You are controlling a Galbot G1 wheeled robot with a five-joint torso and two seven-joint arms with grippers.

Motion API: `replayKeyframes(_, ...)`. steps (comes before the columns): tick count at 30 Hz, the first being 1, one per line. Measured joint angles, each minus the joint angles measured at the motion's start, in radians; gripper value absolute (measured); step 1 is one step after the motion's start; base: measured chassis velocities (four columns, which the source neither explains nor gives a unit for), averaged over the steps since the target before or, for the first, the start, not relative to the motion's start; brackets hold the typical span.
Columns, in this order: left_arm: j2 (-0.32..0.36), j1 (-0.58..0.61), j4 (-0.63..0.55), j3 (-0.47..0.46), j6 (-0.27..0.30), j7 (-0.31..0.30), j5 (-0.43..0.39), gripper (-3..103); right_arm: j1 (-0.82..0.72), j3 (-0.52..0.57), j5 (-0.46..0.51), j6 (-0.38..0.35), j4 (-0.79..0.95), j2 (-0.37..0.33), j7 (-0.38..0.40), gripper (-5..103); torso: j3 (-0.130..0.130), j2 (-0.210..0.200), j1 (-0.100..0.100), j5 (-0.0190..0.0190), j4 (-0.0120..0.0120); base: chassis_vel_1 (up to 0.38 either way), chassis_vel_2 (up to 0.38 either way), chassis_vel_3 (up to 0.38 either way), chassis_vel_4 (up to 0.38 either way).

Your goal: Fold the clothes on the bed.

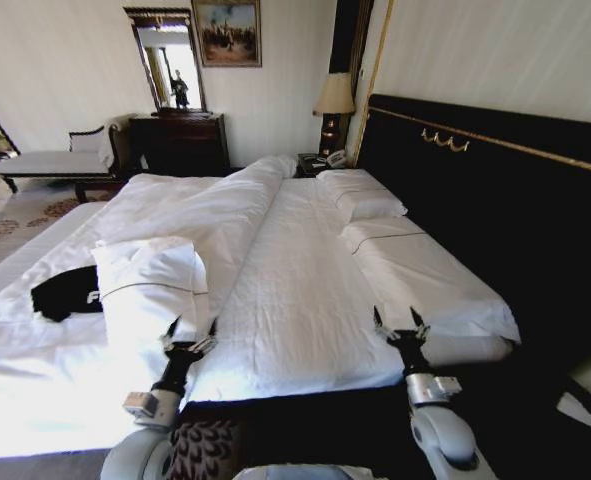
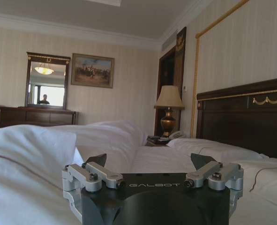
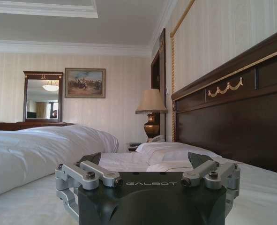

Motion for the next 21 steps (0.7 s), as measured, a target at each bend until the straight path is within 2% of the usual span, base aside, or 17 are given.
replayKeyframes(4, 0.0, 0.0, -0.018, -0.002, -0.028, 0.002, -0.004, 100, -0.001, 0.0, 0.0, 0.001, 0.005, 0.003, 0.0, 100, 0.0, 0.0, 0.0, 0.0001, 0.0, -0.019, 0.048, 0.034, -0.02)
replayKeyframes(8, -0.003, 0.004, -0.024, -0.002, -0.032, 0.002, -0.007, 100, -0.006, 0.004, -0.008, 0.002, 0.018, 0.002, -0.002, 100, -0.001, 0.0, -0.002, 0.0001, -0.0001, 0.0, 0.0, 0.0, 0.0)
replayKeyframes(13, -0.006, 0.01, 0.024, 0.001, 0.032, -0.036, 0.061, 100, -0.006, 0.01, -0.01, 0.002, 0.028, -0.001, -0.001, 100, -0.001, 0.0, -0.002, -0.0001, -0.0001, 0.0, 0.0, 0.0, 0.0)
replayKeyframes(21, -0.012, 0.027, 0.011, 0.003, 0.043, -0.047, 0.061, 100, -0.014, 0.017, -0.002, 0.001, 0.051, -0.007, 0.001, 100, 0.0, 0.0, -0.001, 0.0001, -0.0002, 0.0, 0.0, 0.0, 0.0)
